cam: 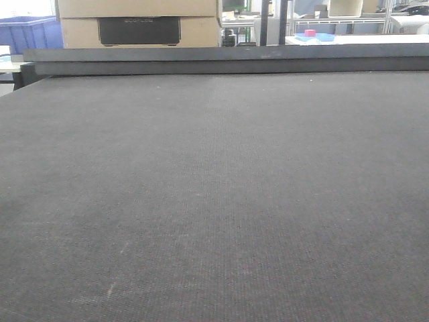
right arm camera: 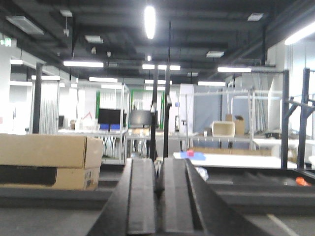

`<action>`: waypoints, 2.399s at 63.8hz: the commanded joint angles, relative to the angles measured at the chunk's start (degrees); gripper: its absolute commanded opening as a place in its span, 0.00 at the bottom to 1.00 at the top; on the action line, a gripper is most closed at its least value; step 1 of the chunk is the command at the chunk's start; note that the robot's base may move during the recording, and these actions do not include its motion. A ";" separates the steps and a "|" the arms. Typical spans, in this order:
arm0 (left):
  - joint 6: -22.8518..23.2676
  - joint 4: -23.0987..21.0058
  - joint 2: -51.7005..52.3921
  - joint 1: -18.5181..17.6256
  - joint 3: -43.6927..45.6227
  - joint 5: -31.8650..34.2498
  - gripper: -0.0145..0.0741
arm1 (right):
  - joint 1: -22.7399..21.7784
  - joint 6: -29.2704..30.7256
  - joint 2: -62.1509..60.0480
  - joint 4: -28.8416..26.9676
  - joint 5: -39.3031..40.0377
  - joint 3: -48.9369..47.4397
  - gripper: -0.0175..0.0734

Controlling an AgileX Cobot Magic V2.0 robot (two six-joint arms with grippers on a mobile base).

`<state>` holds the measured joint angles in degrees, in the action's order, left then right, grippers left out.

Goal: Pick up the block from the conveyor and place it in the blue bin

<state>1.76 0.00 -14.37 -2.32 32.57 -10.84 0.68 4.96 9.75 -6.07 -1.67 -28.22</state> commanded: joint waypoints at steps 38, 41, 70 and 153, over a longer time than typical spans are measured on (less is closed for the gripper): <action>0.43 -11.83 -39.77 -0.01 21.26 -28.99 0.04 | -0.02 0.15 32.74 -0.06 -41.57 -16.92 0.01; 0.43 -11.86 -41.13 -0.01 21.26 -29.69 0.04 | -0.02 0.15 34.28 -0.06 -43.34 -16.92 0.01; 0.43 -6.80 -44.93 -0.01 13.84 -33.33 0.04 | -0.02 0.66 42.90 -11.18 -46.94 -16.92 0.01; 6.68 0.00 -44.93 -0.01 15.62 -47.46 0.04 | 7.90 -14.09 72.56 2.58 -57.25 -27.75 0.66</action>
<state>8.06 0.49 -59.24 -2.32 47.73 -58.08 8.32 -8.96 80.31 -3.81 -60.40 -55.51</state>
